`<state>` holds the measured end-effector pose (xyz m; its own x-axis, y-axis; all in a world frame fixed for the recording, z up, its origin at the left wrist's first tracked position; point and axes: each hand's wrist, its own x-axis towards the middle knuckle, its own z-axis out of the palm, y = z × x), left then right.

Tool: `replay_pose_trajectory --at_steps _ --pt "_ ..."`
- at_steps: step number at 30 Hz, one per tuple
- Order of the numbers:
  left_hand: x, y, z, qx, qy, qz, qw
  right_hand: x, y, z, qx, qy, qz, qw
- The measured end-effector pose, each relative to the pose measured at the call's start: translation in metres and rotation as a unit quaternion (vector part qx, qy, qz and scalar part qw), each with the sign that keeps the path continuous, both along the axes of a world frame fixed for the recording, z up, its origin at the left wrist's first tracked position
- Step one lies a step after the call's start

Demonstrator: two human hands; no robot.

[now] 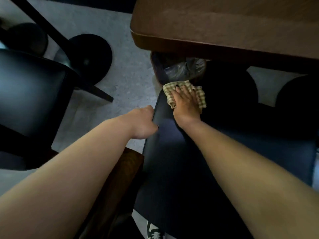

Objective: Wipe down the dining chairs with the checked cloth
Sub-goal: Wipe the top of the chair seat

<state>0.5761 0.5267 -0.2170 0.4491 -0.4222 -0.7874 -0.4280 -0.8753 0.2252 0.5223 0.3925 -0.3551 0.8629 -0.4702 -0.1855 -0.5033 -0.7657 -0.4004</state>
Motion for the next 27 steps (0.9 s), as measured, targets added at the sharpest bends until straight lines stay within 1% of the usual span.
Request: replay_pose_trajectory --at_steps 1,2,3,4,5,6,7,8,9,10,11,12,13,14,15,16,18,19,21,22,23,25,26,27 --pt "0.001 -0.001 0.001 0.003 -0.006 -0.011 1.0 -0.002 0.012 -0.003 0.011 -0.022 0.012 1.0" --pt "0.001 -0.002 0.001 0.005 -0.01 -0.022 1.0 -0.009 0.024 -0.007 0.024 -0.029 0.062 0.997" --pt "0.0 -0.002 0.002 0.011 -0.01 -0.03 0.999 -0.023 0.037 -0.005 0.05 -0.034 0.147 0.987" --pt "-0.001 -0.002 0.003 0.017 -0.008 -0.035 0.999 -0.039 0.047 -0.008 0.044 -0.035 0.246 0.968" --pt "-0.001 -0.003 0.004 0.023 -0.008 -0.041 0.999 -0.057 0.056 -0.007 0.027 -0.043 0.323 0.945" --pt "-0.001 -0.003 0.004 0.028 -0.01 -0.047 0.998 -0.07 0.056 -0.011 0.0 -0.033 0.374 0.927" --pt "-0.001 -0.003 0.005 0.033 -0.012 -0.049 0.998 -0.074 0.048 -0.011 -0.008 -0.045 0.405 0.913" --pt "-0.001 -0.003 0.006 0.037 -0.013 -0.05 0.998 -0.07 0.038 -0.007 -0.005 -0.036 0.404 0.914" --pt "-0.002 -0.003 0.007 0.038 -0.014 -0.052 0.998 -0.064 0.022 -0.003 -0.014 -0.054 0.386 0.921" --pt "-0.003 -0.003 0.007 0.038 -0.017 -0.057 0.998 -0.056 0.004 0.001 -0.022 -0.075 0.339 0.938" --pt "-0.004 -0.003 0.008 0.036 -0.019 -0.062 0.997 -0.046 -0.016 0.009 -0.032 -0.102 0.265 0.958" --pt "-0.004 -0.003 0.008 0.034 -0.019 -0.067 0.997 -0.036 -0.034 0.008 -0.009 -0.122 0.148 0.981" --pt "-0.005 -0.003 0.009 0.034 -0.016 -0.071 0.997 -0.028 -0.049 0.011 0.014 -0.144 0.052 0.988" --pt "-0.005 -0.003 0.009 0.036 -0.011 -0.072 0.997 -0.023 -0.058 0.012 0.021 -0.141 -0.017 0.99" --pt "-0.005 -0.004 0.011 0.035 -0.006 -0.073 0.997 -0.019 -0.061 0.013 0.034 -0.118 -0.058 0.991" --pt "-0.006 -0.004 0.012 0.034 -0.003 -0.073 0.997 -0.017 -0.057 0.005 0.043 -0.089 -0.06 0.993" --pt "-0.005 -0.004 0.013 0.031 -0.003 -0.077 0.997 -0.016 -0.032 -0.01 0.039 -0.094 -0.016 0.995" --pt "-0.006 -0.003 0.013 0.032 -0.003 -0.079 0.996 -0.02 -0.017 -0.013 0.033 -0.09 0.022 0.995" --pt "-0.007 -0.003 0.016 0.037 0.007 -0.084 0.996 -0.046 0.022 -0.018 0.029 -0.08 0.127 0.988" --pt "-0.008 -0.003 0.018 0.037 0.013 -0.088 0.995 -0.069 0.042 -0.018 0.026 -0.088 0.186 0.978" --pt "-0.009 -0.003 0.021 0.032 0.016 -0.09 0.995 -0.094 0.062 -0.016 0.023 -0.084 0.249 0.965" --pt "-0.013 -0.001 0.026 0.014 0.026 -0.077 0.997 -0.142 0.092 -0.011 -0.004 -0.063 0.396 0.916" --pt "-0.015 0.0 0.028 0.009 0.029 -0.072 0.997 -0.156 0.092 -0.014 -0.012 -0.052 0.45 0.892" --pt "-0.017 0.0 0.03 0.009 0.03 -0.075 0.997 -0.159 0.085 -0.013 -0.014 -0.067 0.472 0.879"
